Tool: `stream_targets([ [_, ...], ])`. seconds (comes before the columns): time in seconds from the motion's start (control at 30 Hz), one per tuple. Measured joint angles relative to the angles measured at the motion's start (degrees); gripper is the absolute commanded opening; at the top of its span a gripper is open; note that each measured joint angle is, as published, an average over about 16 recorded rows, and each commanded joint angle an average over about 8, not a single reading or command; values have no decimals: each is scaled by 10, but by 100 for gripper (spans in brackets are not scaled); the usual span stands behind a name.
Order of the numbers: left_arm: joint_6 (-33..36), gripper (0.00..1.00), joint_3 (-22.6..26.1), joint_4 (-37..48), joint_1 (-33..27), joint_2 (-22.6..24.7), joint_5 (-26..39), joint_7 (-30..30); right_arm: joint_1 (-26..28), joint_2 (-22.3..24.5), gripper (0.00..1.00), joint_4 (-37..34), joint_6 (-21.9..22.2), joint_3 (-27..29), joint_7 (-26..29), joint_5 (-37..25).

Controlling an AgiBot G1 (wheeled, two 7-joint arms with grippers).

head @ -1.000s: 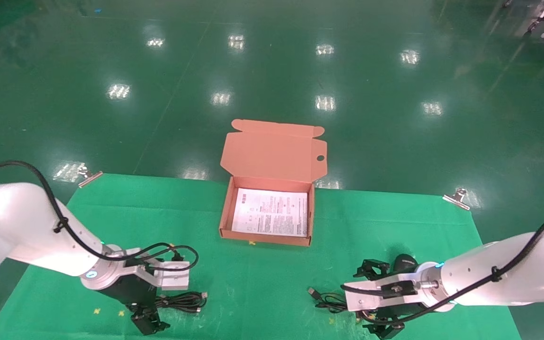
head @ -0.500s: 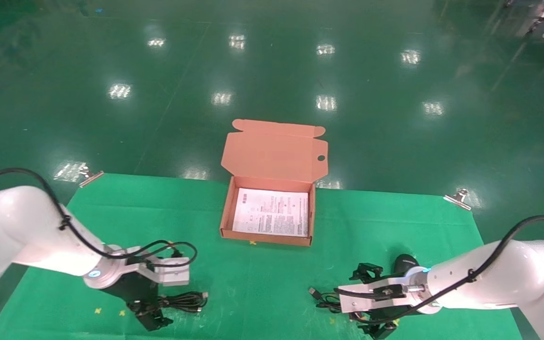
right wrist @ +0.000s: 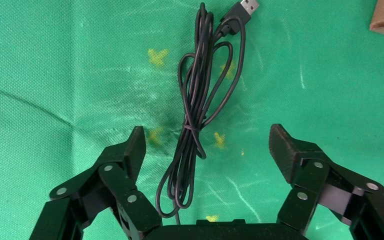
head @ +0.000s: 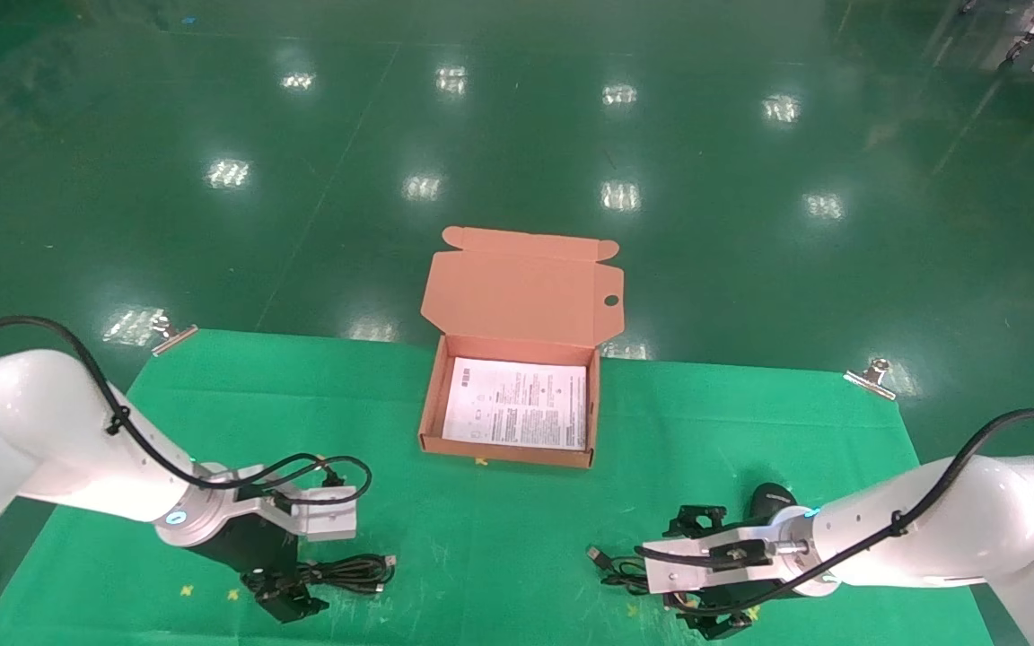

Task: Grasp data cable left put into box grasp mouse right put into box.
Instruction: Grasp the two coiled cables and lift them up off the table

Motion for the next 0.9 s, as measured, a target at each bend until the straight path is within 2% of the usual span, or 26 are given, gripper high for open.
stream_targets([
  [0.9, 1, 0, 2, -8, 1, 1, 3, -3, 0, 2, 0, 6, -3, 0, 3, 0],
])
